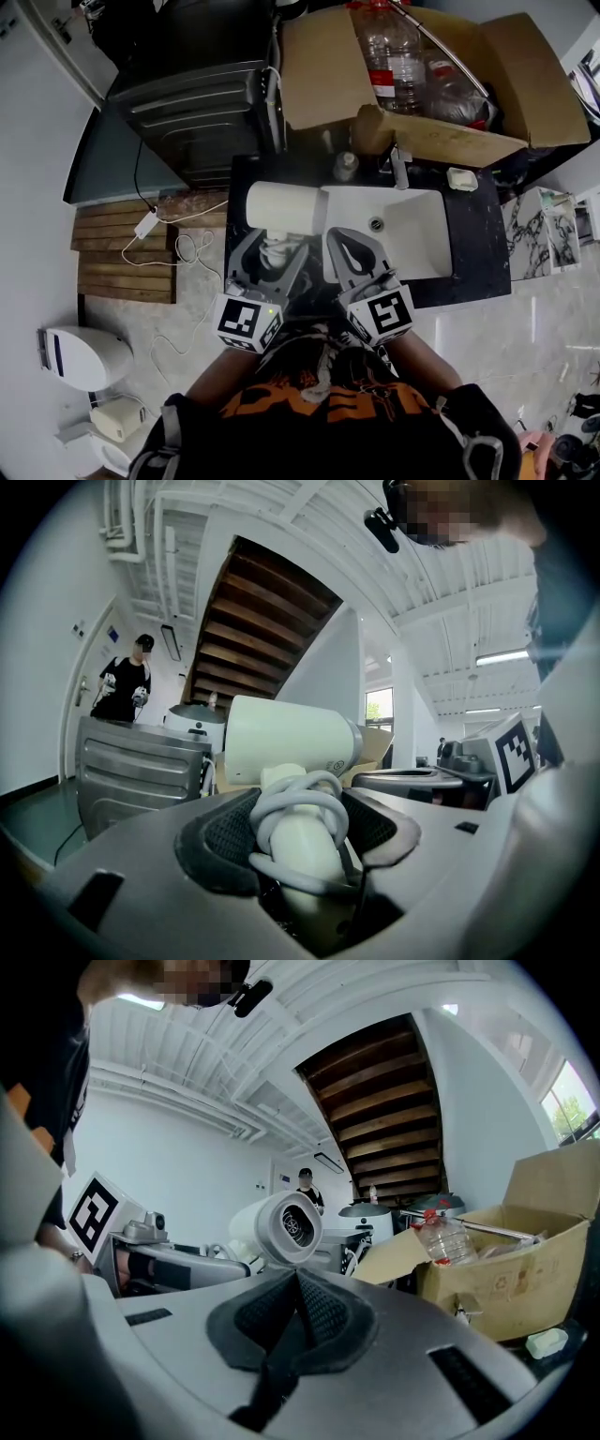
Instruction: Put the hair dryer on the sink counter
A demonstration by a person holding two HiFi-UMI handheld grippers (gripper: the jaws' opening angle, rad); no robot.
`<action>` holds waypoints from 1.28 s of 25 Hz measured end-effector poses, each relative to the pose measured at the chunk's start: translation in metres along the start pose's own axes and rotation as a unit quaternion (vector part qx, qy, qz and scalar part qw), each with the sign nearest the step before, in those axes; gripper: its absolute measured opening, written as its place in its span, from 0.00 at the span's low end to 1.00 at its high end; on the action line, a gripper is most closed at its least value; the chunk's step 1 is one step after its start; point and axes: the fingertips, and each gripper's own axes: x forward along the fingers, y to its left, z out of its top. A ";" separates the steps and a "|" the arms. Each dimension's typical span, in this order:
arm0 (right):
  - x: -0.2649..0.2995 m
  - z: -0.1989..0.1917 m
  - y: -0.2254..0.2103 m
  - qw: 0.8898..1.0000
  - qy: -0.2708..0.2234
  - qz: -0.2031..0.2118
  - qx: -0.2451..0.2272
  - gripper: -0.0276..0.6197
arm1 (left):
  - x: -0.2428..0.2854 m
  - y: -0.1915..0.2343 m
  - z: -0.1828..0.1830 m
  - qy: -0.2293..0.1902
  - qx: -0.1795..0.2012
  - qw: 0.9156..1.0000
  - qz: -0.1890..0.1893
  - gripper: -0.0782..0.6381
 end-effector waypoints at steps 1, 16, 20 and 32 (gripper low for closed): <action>0.001 0.000 0.001 1.000 -0.003 0.000 0.000 0.06 | 0.000 0.001 -0.003 0.003 -0.001 1.000 0.001 0.51; 0.032 -0.062 0.033 0.996 0.058 0.020 -0.068 0.06 | 0.009 0.041 -0.076 0.074 -0.034 0.996 0.032 0.51; 0.035 -0.089 0.031 0.994 0.080 0.026 -0.071 0.06 | 0.020 0.052 -0.102 0.104 -0.049 0.992 0.043 0.51; 0.047 -0.133 0.026 0.992 0.121 0.015 -0.044 0.06 | 0.025 0.090 -0.197 0.205 -0.127 0.968 0.073 0.51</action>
